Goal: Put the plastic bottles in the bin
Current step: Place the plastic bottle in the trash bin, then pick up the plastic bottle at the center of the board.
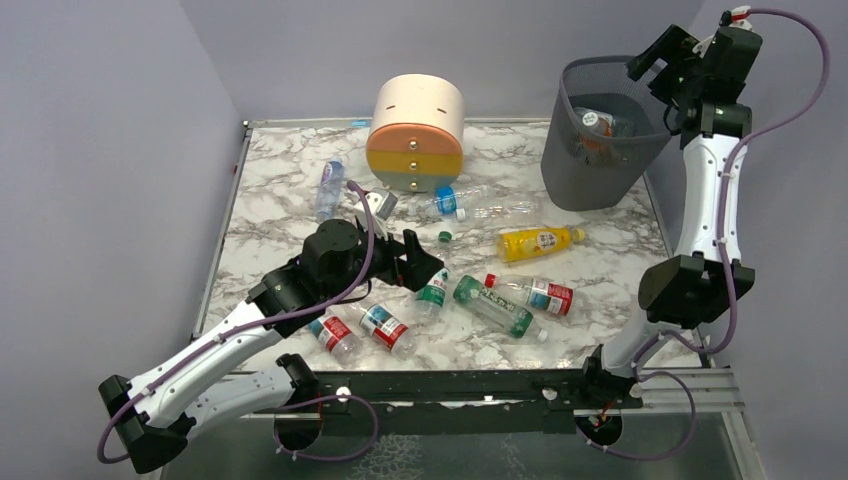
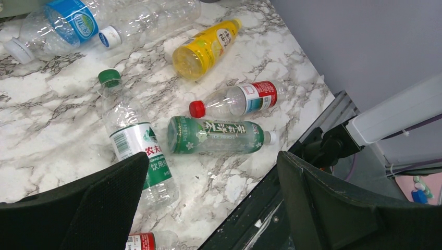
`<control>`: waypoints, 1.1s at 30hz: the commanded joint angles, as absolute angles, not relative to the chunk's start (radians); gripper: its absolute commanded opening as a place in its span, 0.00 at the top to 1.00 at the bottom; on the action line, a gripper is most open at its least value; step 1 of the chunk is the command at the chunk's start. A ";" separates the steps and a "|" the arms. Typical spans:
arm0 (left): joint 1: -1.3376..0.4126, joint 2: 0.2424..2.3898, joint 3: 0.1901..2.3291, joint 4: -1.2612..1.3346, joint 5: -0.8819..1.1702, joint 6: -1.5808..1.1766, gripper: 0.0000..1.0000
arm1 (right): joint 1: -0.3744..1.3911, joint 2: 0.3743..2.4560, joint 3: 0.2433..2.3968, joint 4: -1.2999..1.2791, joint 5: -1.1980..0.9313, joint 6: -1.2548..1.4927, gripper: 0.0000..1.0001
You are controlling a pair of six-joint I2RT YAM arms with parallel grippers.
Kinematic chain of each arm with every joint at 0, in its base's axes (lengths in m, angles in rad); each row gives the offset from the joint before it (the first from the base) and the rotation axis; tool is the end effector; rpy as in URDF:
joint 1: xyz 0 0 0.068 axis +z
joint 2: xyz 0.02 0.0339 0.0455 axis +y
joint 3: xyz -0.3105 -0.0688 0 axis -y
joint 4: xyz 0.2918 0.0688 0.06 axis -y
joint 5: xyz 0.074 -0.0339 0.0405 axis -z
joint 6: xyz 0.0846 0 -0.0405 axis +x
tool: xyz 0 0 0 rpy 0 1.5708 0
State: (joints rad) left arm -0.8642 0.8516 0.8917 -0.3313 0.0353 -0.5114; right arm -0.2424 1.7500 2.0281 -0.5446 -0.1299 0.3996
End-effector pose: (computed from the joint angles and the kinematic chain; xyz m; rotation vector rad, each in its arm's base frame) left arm 0.1642 -0.1970 0.3732 0.3733 1.9459 -0.9631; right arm 0.4800 -0.1074 0.5152 0.4935 1.7737 0.2295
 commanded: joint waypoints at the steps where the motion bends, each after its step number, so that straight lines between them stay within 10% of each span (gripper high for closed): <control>1: -0.868 0.855 0.889 -0.313 0.032 -0.507 0.01 | -0.245 1.637 2.024 -0.490 -0.237 0.424 0.00; 18: -0.867 0.851 0.870 -0.311 0.034 -0.527 0.01 | -0.238 1.330 1.625 -0.248 -0.745 0.593 0.00; 33: -0.868 0.894 0.847 -0.290 -0.013 -0.550 0.01 | 0.036 1.232 1.368 -0.209 -0.729 0.580 0.01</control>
State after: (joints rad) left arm -0.8642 0.8722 0.8425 -0.3260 0.0162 -0.5446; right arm -0.0685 1.2499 1.4101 -0.2413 -0.7521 0.6018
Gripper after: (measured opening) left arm 0.990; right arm 0.995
